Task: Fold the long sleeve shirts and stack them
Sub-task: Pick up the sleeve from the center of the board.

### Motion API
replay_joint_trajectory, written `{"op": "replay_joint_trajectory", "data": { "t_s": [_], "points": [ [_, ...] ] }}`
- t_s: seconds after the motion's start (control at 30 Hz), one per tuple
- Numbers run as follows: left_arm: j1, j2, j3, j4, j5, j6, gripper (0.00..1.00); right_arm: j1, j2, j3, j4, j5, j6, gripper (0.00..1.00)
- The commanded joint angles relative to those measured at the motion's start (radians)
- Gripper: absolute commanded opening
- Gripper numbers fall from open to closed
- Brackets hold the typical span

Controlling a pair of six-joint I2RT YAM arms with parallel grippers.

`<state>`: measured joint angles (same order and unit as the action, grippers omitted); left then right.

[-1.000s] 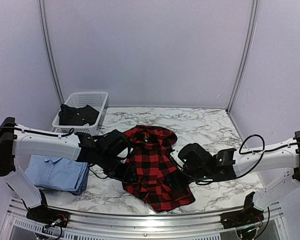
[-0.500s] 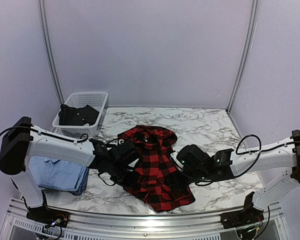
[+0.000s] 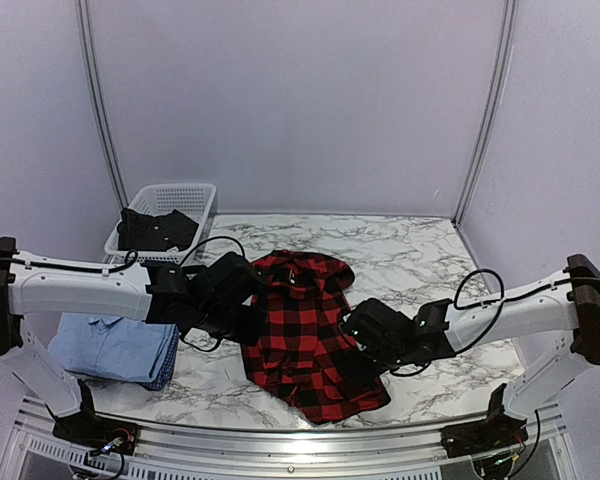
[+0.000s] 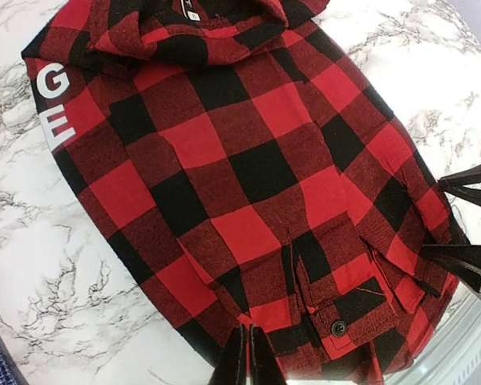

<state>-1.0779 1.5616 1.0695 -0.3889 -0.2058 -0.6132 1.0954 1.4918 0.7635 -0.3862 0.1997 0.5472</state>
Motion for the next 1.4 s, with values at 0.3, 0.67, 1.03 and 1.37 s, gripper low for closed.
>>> {"op": "replay_joint_trajectory", "data": {
  "t_s": [0.3,0.67,1.03,1.37],
  "points": [
    [-0.048,0.196,0.095,-0.037,0.189,0.069,0.43,0.01,-0.124,-0.058,-0.057,0.001,0.148,0.66],
    [-0.066,0.29,0.109,-0.034,0.187,0.066,0.43,0.009,-0.071,-0.05,0.002,0.0,0.169,0.6],
    [-0.07,0.285,0.106,-0.034,0.146,0.048,0.07,0.009,-0.027,-0.032,0.037,-0.006,0.166,0.53],
    [-0.067,0.192,0.089,-0.037,0.001,0.027,0.0,-0.002,-0.014,0.006,-0.01,0.031,0.172,0.09]
  ]
}}
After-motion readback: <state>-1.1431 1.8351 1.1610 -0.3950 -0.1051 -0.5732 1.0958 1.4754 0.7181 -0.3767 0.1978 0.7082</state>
